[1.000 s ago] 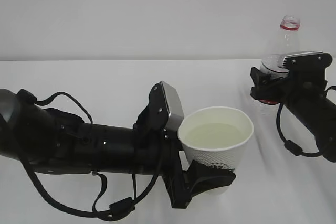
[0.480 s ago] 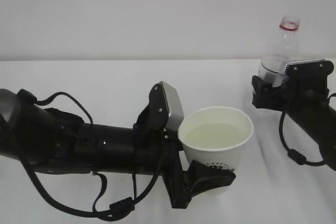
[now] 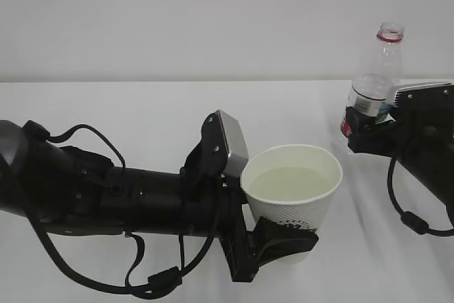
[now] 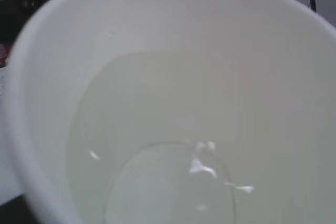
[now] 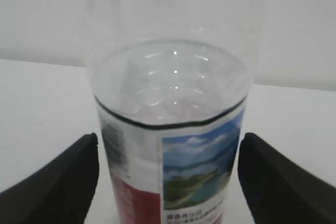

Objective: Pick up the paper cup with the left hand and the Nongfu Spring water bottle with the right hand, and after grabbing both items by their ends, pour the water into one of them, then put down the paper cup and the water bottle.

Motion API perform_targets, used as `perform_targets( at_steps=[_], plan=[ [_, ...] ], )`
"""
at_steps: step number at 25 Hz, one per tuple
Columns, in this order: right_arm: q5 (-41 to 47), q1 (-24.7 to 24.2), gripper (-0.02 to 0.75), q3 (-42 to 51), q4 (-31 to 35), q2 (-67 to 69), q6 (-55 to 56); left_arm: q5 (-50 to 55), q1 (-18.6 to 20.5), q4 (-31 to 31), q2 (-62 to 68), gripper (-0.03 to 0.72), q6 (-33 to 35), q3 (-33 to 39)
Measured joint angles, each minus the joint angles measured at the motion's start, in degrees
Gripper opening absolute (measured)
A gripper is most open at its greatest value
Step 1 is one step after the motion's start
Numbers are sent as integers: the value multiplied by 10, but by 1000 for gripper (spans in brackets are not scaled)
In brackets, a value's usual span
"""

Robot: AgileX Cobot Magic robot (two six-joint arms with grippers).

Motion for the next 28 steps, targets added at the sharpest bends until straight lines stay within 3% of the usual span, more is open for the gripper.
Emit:
perform_targets(
  at_steps=[24, 28],
  plan=[
    [-1, 0, 610, 135, 0, -200, 55, 0, 0, 0, 0, 537, 0, 0],
    [69, 0, 610, 136, 0, -263, 36, 0, 0, 0, 0, 537, 0, 0]
  ],
)
